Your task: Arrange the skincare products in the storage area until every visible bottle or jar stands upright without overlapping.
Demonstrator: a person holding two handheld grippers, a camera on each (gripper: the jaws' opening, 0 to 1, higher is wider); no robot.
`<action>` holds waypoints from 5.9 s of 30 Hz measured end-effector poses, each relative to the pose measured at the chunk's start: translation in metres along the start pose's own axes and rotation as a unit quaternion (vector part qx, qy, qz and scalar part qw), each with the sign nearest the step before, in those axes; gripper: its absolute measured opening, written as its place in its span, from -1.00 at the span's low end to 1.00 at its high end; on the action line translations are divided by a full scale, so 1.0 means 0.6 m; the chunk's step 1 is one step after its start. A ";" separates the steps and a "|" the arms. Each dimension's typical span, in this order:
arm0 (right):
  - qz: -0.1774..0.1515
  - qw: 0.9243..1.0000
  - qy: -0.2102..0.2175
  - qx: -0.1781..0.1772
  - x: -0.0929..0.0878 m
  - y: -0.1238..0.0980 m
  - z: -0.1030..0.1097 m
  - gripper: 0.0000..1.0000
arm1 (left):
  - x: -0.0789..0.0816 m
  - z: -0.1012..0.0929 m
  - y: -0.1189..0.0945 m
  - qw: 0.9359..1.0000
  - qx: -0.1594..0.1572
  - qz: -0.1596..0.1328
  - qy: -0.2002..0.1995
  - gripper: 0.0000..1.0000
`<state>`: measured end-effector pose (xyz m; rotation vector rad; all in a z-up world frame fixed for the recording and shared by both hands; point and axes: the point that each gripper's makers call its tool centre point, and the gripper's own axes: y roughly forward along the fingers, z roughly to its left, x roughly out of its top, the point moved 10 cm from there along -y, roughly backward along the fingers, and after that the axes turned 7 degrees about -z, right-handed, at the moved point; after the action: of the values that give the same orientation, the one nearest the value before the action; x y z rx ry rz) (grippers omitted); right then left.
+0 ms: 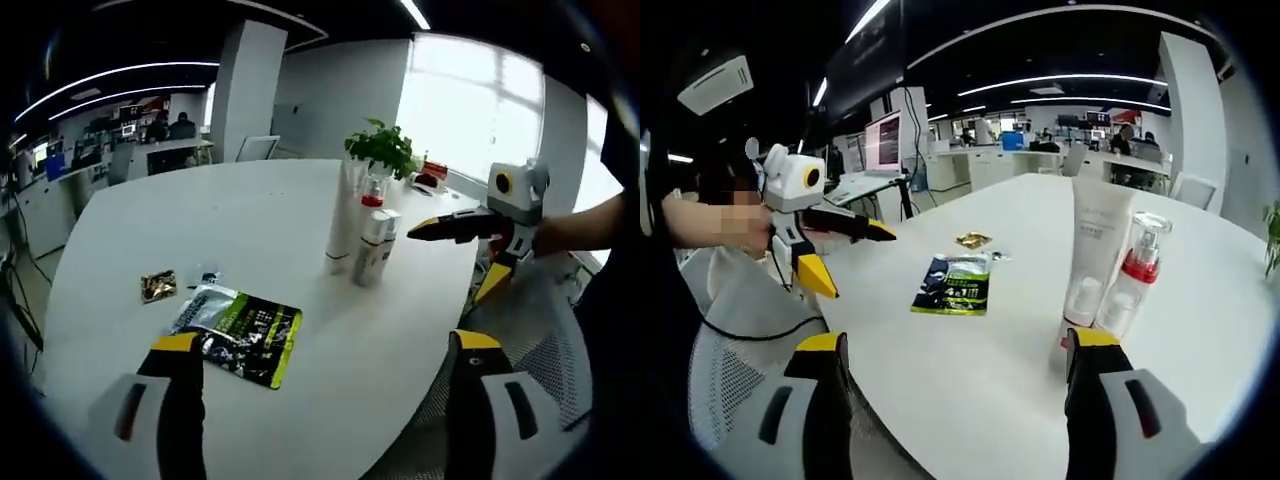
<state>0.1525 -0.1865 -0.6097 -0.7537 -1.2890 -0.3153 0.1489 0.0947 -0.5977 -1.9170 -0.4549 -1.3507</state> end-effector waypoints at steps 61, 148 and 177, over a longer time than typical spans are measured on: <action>0.158 0.987 0.002 0.007 0.003 0.316 0.030 0.93 | -0.039 0.017 -0.092 0.995 0.089 -0.043 -0.028 0.80; 0.084 0.996 -0.034 0.023 -0.009 0.343 0.035 -0.89 | -0.027 0.026 -0.096 0.986 0.101 -0.074 -0.106 0.68; -0.080 0.989 -0.008 0.120 0.102 0.171 0.211 -0.88 | 0.021 0.029 -0.135 0.922 0.098 -0.255 -0.274 -0.03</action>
<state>0.1370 -0.0168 -0.5748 -0.4496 -1.3782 -0.2772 0.1123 0.1598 -0.5600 -2.0678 -1.3912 -0.9822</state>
